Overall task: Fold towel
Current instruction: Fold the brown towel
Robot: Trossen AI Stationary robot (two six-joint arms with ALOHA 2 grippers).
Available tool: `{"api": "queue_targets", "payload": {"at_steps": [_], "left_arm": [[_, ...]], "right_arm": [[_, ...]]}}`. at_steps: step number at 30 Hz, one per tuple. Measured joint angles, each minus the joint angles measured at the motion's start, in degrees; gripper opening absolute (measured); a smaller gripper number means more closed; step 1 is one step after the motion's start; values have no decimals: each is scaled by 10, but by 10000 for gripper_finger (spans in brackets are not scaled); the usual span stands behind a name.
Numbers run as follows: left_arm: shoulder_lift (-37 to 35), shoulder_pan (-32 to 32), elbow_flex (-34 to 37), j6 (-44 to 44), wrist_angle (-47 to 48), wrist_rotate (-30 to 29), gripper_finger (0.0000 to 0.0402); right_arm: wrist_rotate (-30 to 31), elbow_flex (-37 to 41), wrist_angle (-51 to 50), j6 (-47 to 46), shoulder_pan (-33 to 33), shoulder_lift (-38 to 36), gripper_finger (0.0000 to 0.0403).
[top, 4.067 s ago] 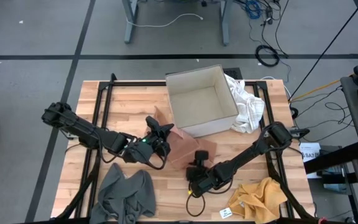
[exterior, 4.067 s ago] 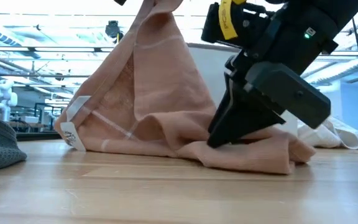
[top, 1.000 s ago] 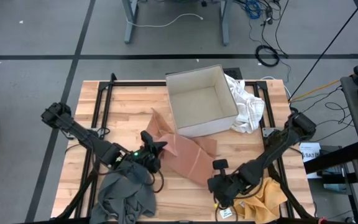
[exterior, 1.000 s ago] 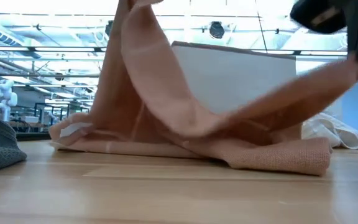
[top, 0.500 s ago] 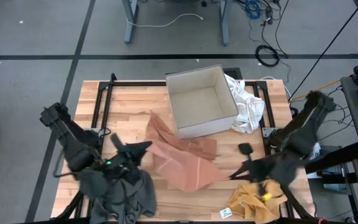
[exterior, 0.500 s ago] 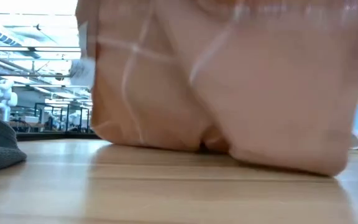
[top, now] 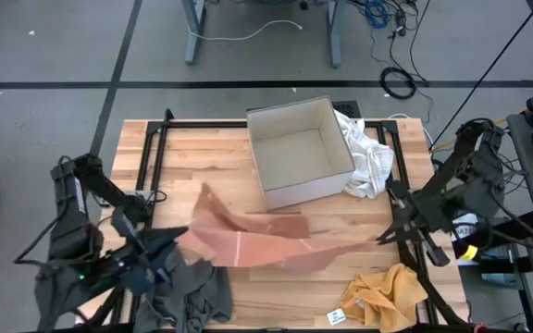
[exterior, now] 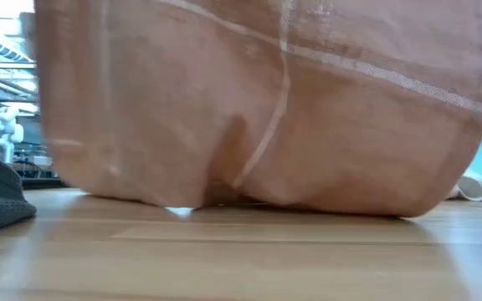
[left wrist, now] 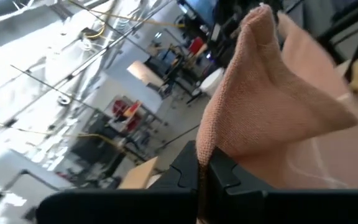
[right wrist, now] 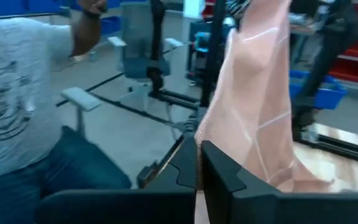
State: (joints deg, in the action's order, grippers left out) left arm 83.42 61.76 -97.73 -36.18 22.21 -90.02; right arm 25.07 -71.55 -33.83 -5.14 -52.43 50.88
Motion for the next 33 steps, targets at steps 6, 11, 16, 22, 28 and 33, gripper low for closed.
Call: {"api": "queue_targets", "payload": {"at_steps": [6, 11, 16, 22, 28, 33], "left_arm": [[0, 43, 0, 107, 62, 65, 0], [0, 67, 0, 262, 155, 167, 0], [9, 65, 0, 429, 268, 290, 0], [25, 58, 1, 482, 283, 392, 0], [26, 44, 1, 629, 394, 415, 0], [33, 28, 1, 756, 514, 431, 0]], "right_arm": [[-19, 0, -13, -24, -2, 24, 0], [-55, 0, -11, -54, -3, 64, 0], [-90, 0, -11, -88, -3, 108, 0], [-77, 0, -16, -106, -3, 131, 0], [-9, 0, -83, -111, 25, 132, 0], [21, 0, -97, -62, 69, 136, 0]]}}
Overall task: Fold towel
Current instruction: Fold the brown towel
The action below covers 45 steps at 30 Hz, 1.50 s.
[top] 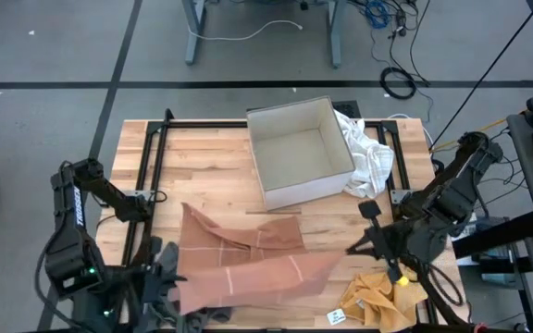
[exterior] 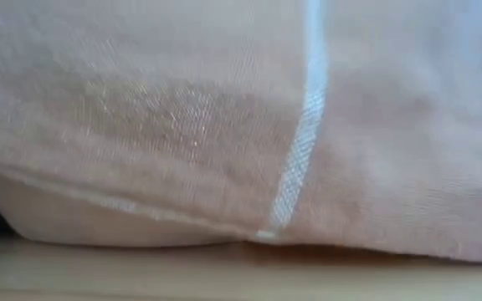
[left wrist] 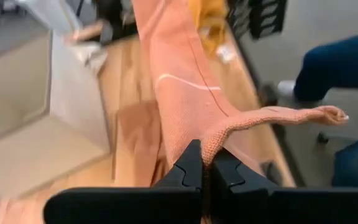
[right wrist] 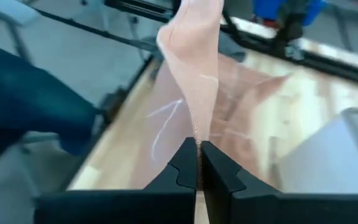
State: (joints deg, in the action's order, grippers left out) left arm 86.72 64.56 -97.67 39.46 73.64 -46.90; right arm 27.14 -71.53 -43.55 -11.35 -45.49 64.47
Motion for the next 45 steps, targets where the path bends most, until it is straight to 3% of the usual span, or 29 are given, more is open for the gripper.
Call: {"api": "queue_targets", "payload": {"at_steps": [9, 15, 19, 23, 26, 30, 37, 45], "left_arm": [[8, -21, 0, 88, 87, 47, 0], [8, -20, 0, 145, 140, 67, 0], [9, -22, 11, 158, 144, 79, 0], [9, -35, 49, 173, 144, 93, 0], [9, -57, 87, 178, 145, 115, 2], [9, -88, 137, 209, 166, 136, 20], [10, -128, 187, 194, 164, 129, 61], [10, -153, 189, 170, 164, 132, 77]], "right_arm": [[35, 0, 26, 156, 97, 19, 0], [35, 0, 22, 180, 166, 35, 9], [38, 0, 1, 178, 196, 61, 53], [101, 0, -24, 156, 204, 80, 122], [113, 0, -31, 129, 203, 82, 169], [33, 0, -30, 73, 187, 86, 199], [-118, 23, 38, 16, 135, 167, 187], [-151, 38, 136, 14, 88, 309, 166]]}}
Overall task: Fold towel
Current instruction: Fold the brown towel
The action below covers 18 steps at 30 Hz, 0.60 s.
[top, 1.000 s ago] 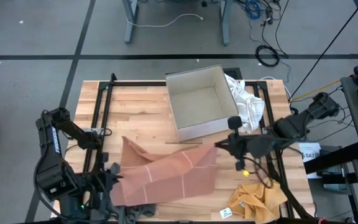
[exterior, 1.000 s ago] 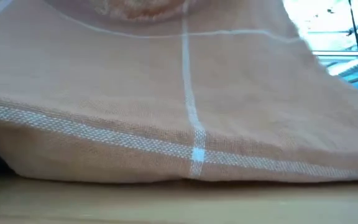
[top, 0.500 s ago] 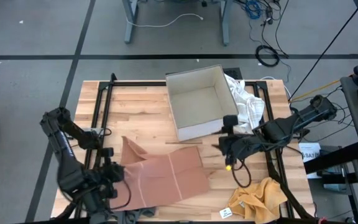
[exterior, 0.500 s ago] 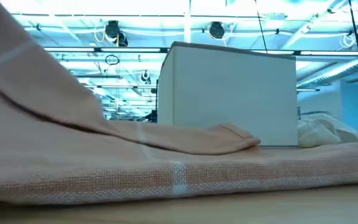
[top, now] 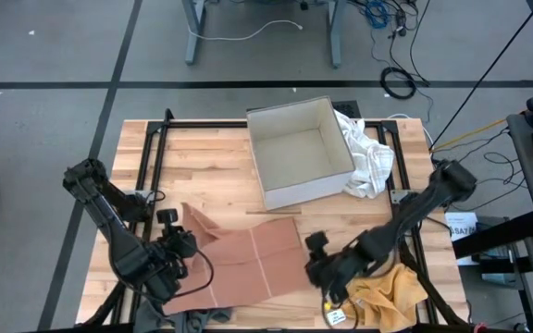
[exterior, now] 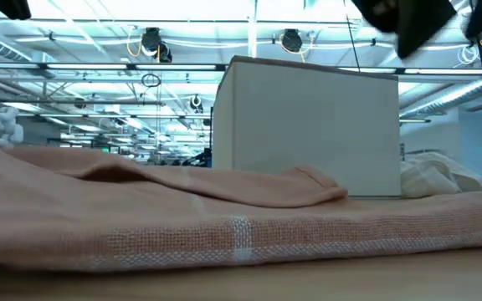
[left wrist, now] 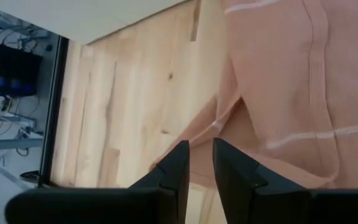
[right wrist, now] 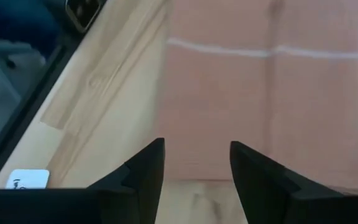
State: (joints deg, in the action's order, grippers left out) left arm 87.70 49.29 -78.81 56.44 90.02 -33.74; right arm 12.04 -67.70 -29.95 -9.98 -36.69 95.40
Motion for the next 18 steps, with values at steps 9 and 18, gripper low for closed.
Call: {"api": "queue_targets", "payload": {"at_steps": [9, 18], "left_arm": [[0, -1, 0, -3, -16, 13, 78], [0, -1, 0, -81, -135, 16, 79]], "right_arm": [[-32, 0, 72, -3, -10, 103, 155], [-32, 0, 92, 1, -8, 139, 155]]}}
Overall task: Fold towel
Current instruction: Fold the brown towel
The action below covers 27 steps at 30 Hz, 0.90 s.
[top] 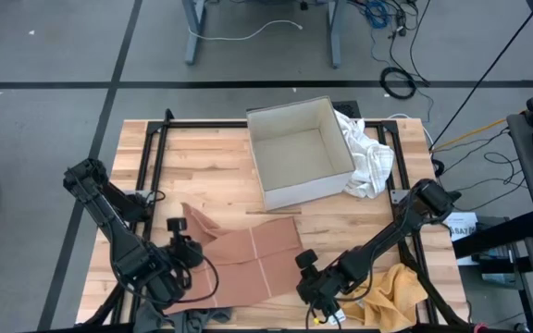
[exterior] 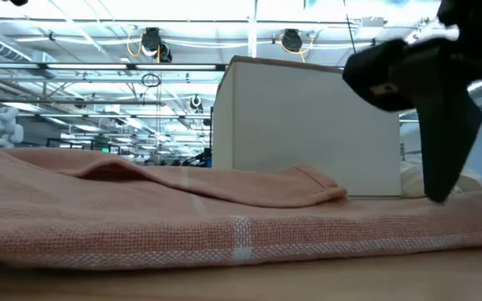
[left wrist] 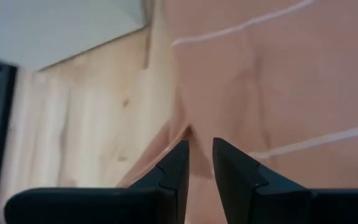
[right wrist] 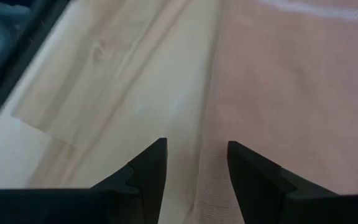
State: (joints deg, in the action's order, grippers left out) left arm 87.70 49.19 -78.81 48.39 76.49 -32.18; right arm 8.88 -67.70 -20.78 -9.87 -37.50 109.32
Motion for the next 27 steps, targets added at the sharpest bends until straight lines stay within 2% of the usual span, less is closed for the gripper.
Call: {"api": "queue_targets", "payload": {"at_steps": [9, 12, 18, 23, 27], "left_arm": [[0, 0, 0, -55, -73, 0, 79], [0, 0, 0, -55, -79, 0, 79], [0, 0, 0, -57, -99, 0, 79], [0, 0, 0, -99, -146, 0, 79], [2, -1, 0, -156, -212, 0, 79]], "right_arm": [[73, 0, -8, -14, 4, 22, 147], [77, 0, -10, -14, 5, 22, 116], [75, 0, -30, -15, 4, 22, 12], [73, 0, -85, -46, 4, 5, 4], [73, 0, -139, -88, 3, -40, 2]]}}
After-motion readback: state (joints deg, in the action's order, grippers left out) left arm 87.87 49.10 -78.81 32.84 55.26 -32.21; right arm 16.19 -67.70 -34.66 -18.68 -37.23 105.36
